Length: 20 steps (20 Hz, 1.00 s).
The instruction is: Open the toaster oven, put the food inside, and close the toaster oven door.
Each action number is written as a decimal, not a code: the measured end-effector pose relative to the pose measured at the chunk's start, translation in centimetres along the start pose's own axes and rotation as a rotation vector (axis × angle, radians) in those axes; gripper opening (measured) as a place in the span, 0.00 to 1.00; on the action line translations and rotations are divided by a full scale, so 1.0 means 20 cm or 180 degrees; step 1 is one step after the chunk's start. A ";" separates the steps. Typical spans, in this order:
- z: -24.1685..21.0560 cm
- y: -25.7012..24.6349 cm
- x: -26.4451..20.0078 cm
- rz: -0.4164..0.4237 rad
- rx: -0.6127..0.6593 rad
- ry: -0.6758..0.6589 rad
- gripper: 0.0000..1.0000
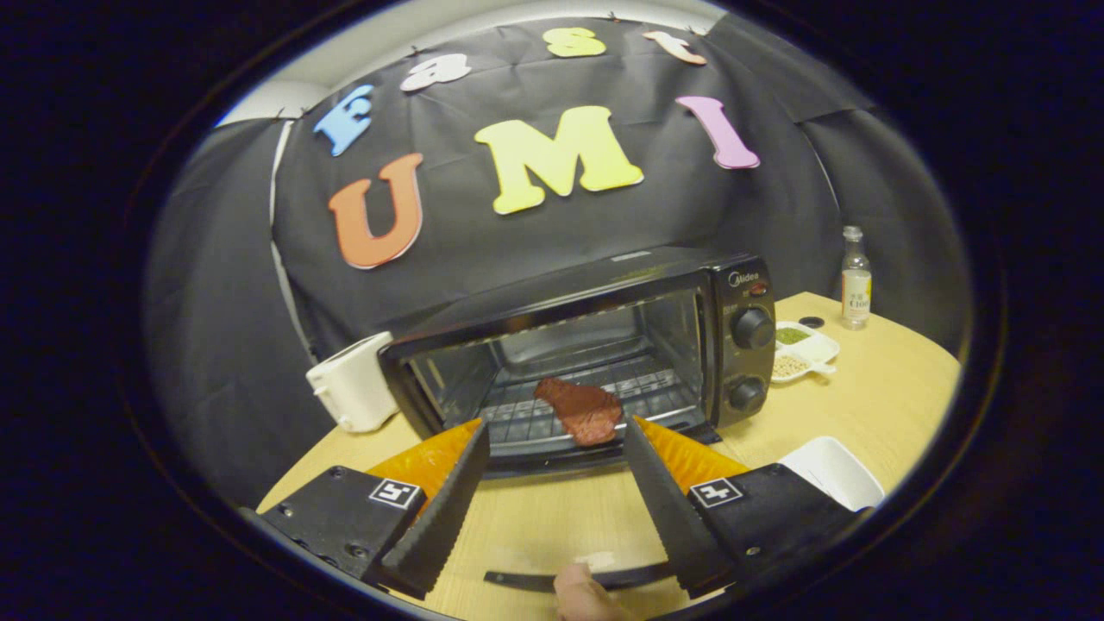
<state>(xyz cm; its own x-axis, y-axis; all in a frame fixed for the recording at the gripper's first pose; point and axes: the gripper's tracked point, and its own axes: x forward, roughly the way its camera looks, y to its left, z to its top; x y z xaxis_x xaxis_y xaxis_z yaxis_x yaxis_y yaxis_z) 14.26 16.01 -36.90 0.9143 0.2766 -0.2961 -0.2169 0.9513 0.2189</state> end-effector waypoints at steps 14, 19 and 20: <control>-0.49 -0.13 -0.28 -0.0429 -0.0383 0.0661 0.99; -0.55 -0.14 -0.27 -0.0429 -0.0380 0.0843 0.99; -0.56 -0.14 -0.27 -0.0448 -0.0399 0.0846 0.99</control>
<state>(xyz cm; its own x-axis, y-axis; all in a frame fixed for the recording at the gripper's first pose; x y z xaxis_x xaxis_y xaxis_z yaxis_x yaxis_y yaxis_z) 6.13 13.44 -46.27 0.8206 0.1513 -0.5512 -0.1503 0.9875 0.0472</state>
